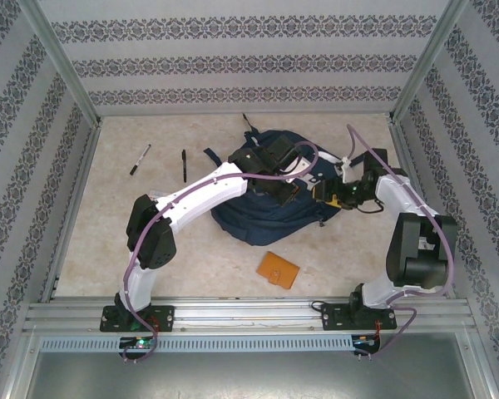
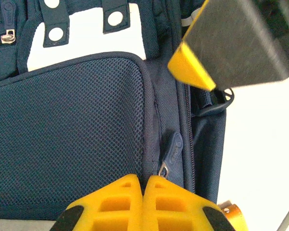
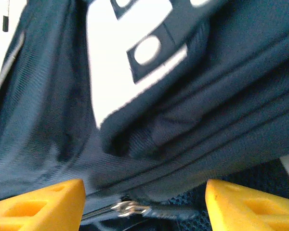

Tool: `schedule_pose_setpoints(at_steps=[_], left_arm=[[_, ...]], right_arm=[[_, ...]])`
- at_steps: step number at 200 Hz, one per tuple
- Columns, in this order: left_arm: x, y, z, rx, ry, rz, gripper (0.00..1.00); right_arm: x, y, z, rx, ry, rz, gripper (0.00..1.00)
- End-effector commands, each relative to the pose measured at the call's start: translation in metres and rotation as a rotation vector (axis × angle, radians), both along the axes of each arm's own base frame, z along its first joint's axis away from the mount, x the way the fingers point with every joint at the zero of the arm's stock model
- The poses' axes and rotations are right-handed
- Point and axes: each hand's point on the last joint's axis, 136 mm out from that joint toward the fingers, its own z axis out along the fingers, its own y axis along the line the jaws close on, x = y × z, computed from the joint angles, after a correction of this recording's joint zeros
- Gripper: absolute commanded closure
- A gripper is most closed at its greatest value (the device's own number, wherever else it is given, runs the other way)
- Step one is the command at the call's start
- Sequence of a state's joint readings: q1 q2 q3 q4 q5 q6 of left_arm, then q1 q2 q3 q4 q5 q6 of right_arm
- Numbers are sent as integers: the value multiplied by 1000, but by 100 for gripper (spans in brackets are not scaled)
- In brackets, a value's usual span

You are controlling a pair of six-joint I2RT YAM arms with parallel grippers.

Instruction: Pack the student bag

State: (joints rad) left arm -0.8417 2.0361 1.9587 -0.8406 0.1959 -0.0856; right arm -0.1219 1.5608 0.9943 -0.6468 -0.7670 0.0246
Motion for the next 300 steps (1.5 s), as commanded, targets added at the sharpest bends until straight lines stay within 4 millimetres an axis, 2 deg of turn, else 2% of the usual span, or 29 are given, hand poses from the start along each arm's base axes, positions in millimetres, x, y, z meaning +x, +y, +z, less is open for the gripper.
schedule_pose_setpoints(at_steps=[1,43,73,90,118,147,185,208,228,248,263,274,287,300], left_arm=[[9,-15,23,-117,-26,-3,100],[11,-11,20,-110,-22,6,100],[19,-7,18,-114,-17,38,100],[24,-5,16,-109,-24,58,100],[35,0,17,-115,-31,96,100],[43,4,17,-115,-42,125,100],[50,9,15,-106,-56,153,100],[52,11,14,-105,-54,157,100],[52,12,15,-106,-54,156,100],[54,14,16,-102,-59,161,100],[54,15,15,-102,-58,164,100],[54,16,14,-101,-56,165,100],[54,16,14,-103,-53,164,100],[53,15,13,-107,-50,163,100]], right_arm=[[-1,4,-6,27,-36,13,32],[5,15,1,107,-109,50,33],[-1,26,9,180,-119,74,45],[-4,29,10,177,-117,82,51],[-7,32,11,167,-109,93,69],[-10,33,13,138,-116,100,80],[-16,36,16,116,-119,106,77],[-18,37,13,119,-112,106,65],[-19,39,14,133,-104,108,64],[-20,38,11,127,-95,104,71],[-22,37,10,120,-93,98,71],[-22,36,12,117,-97,91,69],[-21,34,15,108,-108,82,61],[-22,32,16,102,-118,76,61]])
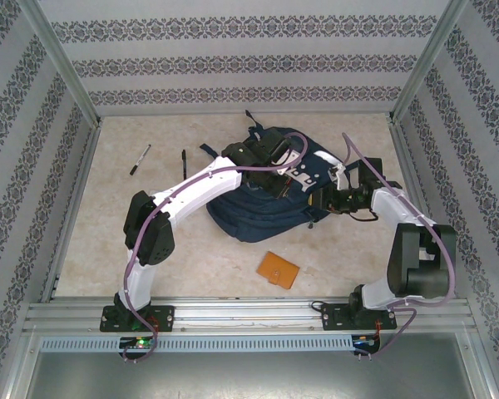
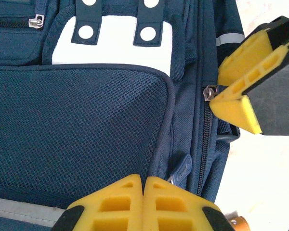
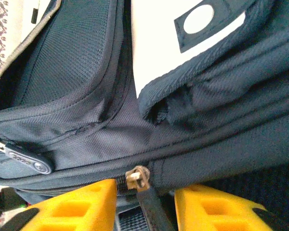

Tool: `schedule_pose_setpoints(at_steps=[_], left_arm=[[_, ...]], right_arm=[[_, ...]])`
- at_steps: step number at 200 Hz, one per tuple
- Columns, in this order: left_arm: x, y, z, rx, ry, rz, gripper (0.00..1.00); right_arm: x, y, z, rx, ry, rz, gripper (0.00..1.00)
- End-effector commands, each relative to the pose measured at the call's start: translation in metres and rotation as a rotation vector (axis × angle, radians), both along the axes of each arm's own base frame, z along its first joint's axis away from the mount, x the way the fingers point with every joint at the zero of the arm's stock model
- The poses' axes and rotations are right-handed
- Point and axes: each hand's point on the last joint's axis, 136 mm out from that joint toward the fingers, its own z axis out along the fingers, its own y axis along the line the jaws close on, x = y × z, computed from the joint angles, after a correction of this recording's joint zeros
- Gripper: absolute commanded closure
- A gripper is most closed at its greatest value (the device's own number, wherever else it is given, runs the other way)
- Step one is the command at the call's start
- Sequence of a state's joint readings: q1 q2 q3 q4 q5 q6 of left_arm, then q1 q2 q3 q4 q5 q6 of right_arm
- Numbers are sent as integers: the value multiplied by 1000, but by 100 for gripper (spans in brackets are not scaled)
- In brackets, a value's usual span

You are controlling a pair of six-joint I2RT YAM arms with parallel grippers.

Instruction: Pack the student bag

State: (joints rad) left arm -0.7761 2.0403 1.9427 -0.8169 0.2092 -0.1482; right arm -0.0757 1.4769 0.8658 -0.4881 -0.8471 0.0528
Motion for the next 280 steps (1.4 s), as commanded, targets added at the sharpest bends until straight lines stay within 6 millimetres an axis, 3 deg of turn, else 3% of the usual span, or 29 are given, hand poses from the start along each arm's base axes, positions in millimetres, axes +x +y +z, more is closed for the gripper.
schedule_pose_setpoints(at_steps=[1,54,97,126,140,146,197,219,245,252,266,280], left_arm=[[28,-4,18,-73,-89,55,100],[27,-4,17,-75,-88,59,100],[27,-4,15,-77,-85,59,100],[27,-5,16,-82,-89,55,100],[27,-6,18,-86,-90,51,100],[27,-6,18,-87,-91,51,100],[27,-7,18,-93,-90,48,100],[27,-7,16,-92,-86,47,100],[20,-13,12,-109,-55,-6,100],[14,-17,10,-114,-38,-51,89],[-2,-17,0,-79,-10,-171,52],[-11,-6,-16,3,-3,-256,37]], right_arm=[[-11,7,12,28,-18,23,61],[-12,6,13,41,-12,17,78],[-12,4,12,19,-15,15,99],[-11,-2,8,-41,-16,-1,100],[-11,-8,3,-100,-19,-19,75],[-11,-10,2,-121,-25,-24,70],[-6,3,-1,-73,-25,1,59],[-4,-4,-15,-136,16,-29,51],[-4,-13,-26,-206,51,-63,51],[-5,-10,-27,-200,55,-56,51],[-4,-5,-30,-198,64,-47,53],[-4,-1,-35,-221,68,-35,53]])
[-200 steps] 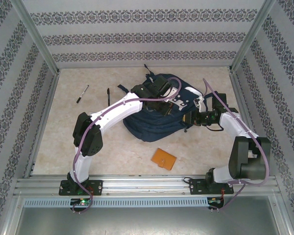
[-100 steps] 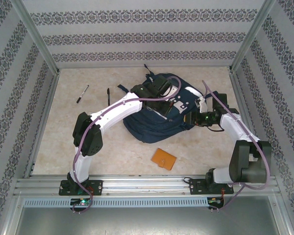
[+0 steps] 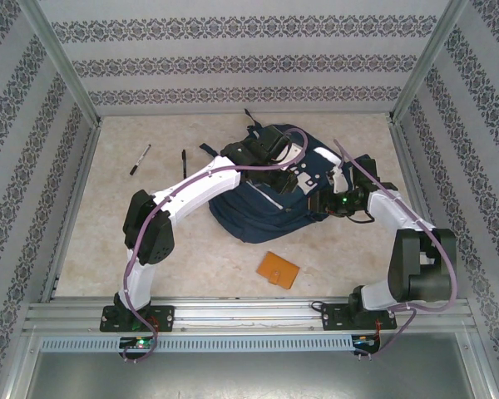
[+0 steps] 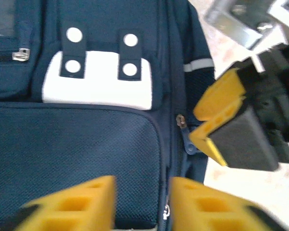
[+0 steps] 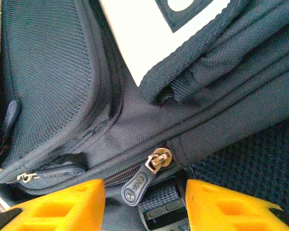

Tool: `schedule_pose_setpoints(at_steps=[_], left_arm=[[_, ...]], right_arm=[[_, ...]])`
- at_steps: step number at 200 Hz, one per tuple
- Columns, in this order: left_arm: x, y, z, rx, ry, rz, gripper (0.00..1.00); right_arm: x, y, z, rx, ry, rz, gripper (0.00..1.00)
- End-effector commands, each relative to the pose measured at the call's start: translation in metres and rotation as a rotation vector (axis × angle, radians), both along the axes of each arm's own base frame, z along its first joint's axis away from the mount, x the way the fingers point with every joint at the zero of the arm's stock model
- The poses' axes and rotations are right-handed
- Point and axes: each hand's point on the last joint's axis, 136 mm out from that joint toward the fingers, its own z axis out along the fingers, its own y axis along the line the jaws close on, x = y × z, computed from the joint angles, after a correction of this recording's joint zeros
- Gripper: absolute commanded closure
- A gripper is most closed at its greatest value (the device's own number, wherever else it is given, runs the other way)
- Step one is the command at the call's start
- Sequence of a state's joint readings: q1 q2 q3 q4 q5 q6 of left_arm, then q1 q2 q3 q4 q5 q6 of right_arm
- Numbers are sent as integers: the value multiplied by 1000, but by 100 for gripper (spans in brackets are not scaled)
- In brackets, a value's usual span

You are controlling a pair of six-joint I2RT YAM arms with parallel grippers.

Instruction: Pack the student bag

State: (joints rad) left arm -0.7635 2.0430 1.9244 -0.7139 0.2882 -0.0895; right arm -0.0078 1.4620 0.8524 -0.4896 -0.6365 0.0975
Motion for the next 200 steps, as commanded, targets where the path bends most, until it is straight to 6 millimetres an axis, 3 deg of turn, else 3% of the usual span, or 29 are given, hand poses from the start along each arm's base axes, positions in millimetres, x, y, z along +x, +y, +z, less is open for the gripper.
schedule_pose_setpoints(at_steps=[1,19,61,93,120,143,169,181,200], left_arm=[[-19,11,-24,102,28,-179,36],[-24,25,-44,204,34,-246,28],[-24,24,-80,311,37,-238,26],[-19,23,-93,383,-35,-216,25],[-1,41,-101,491,-126,-150,32],[-5,40,-105,476,-127,-184,31],[-20,31,-111,416,-96,-229,21],[-25,27,-110,381,-102,-237,0],[-23,35,-110,386,-148,-217,0]], right_arm=[[-1,6,-13,-41,33,5,53],[1,9,-16,-67,39,10,53],[8,2,-21,-123,36,-60,54],[10,-2,-21,-110,21,-108,55],[9,0,-22,-82,24,-106,56],[8,0,-23,-76,30,-106,56],[9,-1,-22,-75,27,-109,56],[9,-1,-23,-75,29,-109,56],[9,-2,-25,-77,32,-111,56]])
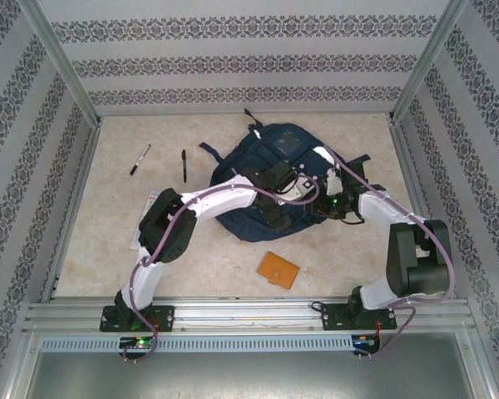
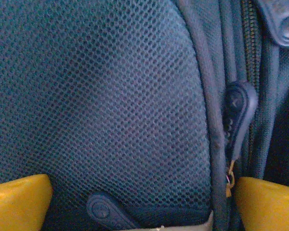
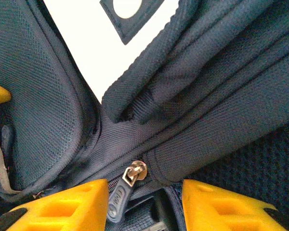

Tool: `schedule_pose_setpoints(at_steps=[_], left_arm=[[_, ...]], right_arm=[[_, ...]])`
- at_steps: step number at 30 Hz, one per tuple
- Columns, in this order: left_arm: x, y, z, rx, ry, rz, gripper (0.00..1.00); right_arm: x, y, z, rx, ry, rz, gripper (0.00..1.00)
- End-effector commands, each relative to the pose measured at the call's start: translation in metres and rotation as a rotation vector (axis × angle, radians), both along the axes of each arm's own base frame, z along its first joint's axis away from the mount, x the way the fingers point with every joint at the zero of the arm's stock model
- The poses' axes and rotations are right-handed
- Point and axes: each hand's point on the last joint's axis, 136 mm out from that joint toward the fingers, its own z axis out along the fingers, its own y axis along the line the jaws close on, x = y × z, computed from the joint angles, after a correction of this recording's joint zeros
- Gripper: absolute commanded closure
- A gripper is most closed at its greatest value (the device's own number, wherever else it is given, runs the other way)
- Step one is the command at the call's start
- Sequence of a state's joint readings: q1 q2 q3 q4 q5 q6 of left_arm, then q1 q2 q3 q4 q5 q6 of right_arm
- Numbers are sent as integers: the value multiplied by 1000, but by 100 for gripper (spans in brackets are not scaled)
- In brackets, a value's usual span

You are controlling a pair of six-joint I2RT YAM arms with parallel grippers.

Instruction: Pack the student bag

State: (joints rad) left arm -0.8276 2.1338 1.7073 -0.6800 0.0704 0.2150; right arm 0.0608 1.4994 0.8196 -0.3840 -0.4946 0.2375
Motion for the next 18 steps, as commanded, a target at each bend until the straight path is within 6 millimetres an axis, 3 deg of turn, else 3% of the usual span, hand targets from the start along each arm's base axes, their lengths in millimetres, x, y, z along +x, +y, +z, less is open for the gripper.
schedule_pose_setpoints(at_steps=[1,4,8,9,13,14,18], left_arm=[[2,5,16,-26,-71,-12,0],[20,29,13,85,-180,46,4],[31,40,14,113,-211,80,31],[31,39,14,107,-209,80,39],[32,28,29,38,-214,76,100],[30,18,48,-33,-221,64,100],[26,1,92,-176,-211,42,100]], right_arm=[[0,-3,0,6,-5,-15,56],[0,-5,-1,7,-6,-18,56],[-1,-5,1,11,-10,-17,57],[-1,-5,1,12,-10,-16,57],[-1,0,6,37,-26,11,56],[-2,4,12,43,-37,39,54],[1,3,19,-77,-70,44,52]])
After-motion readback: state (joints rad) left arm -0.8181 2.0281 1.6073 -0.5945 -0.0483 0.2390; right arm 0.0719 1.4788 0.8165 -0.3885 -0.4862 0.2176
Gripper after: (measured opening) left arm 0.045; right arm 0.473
